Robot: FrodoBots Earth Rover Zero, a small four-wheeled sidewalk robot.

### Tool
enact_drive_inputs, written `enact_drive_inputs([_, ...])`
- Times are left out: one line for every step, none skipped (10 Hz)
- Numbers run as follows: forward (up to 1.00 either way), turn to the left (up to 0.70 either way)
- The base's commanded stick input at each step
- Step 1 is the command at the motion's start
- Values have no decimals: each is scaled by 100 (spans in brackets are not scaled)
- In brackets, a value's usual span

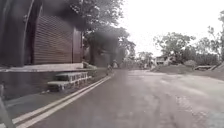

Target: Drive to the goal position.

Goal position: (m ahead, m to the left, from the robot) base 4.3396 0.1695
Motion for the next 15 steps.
enact_drive_inputs([70, 0])
enact_drive_inputs([70, 0])
enact_drive_inputs([70, 2])
enact_drive_inputs([70, 5])
enact_drive_inputs([70, 14])
enact_drive_inputs([70, 14])
enact_drive_inputs([70, 11])
enact_drive_inputs([70, 5])
enact_drive_inputs([70, 0])
enact_drive_inputs([70, 0])
enact_drive_inputs([70, 0])
enact_drive_inputs([70, 0])
enact_drive_inputs([70, 0])
enact_drive_inputs([70, 0])
enact_drive_inputs([70, 0])
